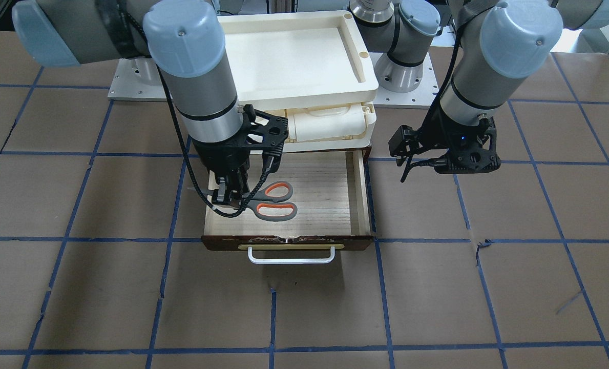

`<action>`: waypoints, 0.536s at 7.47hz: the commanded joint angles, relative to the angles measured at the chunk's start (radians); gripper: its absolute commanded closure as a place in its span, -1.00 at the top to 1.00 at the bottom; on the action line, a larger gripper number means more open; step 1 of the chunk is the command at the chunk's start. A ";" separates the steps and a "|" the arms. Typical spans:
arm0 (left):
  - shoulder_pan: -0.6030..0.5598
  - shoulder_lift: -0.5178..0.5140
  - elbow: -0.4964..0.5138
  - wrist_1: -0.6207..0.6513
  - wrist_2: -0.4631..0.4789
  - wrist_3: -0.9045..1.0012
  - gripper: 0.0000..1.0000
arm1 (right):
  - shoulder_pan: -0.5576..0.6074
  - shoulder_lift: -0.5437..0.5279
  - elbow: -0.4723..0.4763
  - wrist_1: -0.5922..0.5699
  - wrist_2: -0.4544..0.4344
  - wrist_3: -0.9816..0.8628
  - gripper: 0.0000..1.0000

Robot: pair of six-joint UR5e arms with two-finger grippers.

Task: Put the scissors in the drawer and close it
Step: 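Lower the held scissors into the open drawer with the right gripper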

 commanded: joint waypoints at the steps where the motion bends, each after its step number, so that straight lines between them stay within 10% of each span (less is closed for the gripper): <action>1: 0.000 0.000 0.000 0.000 0.002 0.000 1.00 | 0.060 0.043 -0.005 -0.002 -0.029 0.117 -0.99; 4: 0.002 0.000 0.000 0.000 0.002 0.000 1.00 | 0.105 0.075 -0.005 -0.007 -0.029 0.183 -0.99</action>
